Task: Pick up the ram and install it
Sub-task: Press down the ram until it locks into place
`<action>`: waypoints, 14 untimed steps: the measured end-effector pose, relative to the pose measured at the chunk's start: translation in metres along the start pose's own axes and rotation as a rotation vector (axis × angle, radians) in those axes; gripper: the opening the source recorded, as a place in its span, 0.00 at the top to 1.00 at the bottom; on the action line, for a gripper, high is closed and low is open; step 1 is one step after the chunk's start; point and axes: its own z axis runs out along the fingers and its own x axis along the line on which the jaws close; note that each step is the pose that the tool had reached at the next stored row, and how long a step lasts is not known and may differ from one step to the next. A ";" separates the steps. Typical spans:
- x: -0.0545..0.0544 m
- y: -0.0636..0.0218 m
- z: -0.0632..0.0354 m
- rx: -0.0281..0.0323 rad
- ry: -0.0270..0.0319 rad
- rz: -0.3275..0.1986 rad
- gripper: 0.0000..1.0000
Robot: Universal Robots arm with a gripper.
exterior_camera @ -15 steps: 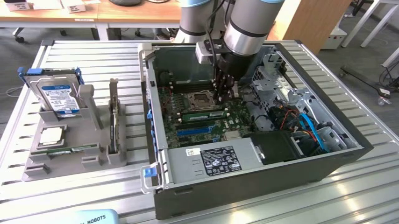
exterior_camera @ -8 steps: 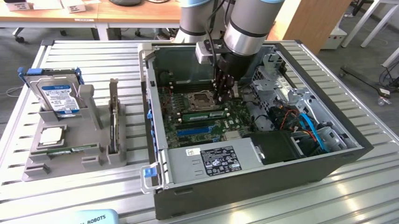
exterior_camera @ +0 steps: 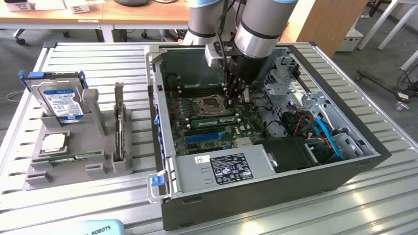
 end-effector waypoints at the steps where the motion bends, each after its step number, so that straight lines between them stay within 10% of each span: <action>1: 0.000 0.0000 0.0000 0.0000 0.0000 0.000 0.90; 5: 0.000 0.0000 0.0000 0.0000 -0.0001 0.000 0.90; 10: 0.000 -0.0001 0.0001 -0.0010 0.0267 0.001 0.90; 14: 0.000 0.0000 0.0000 -0.0010 0.0277 0.001 0.90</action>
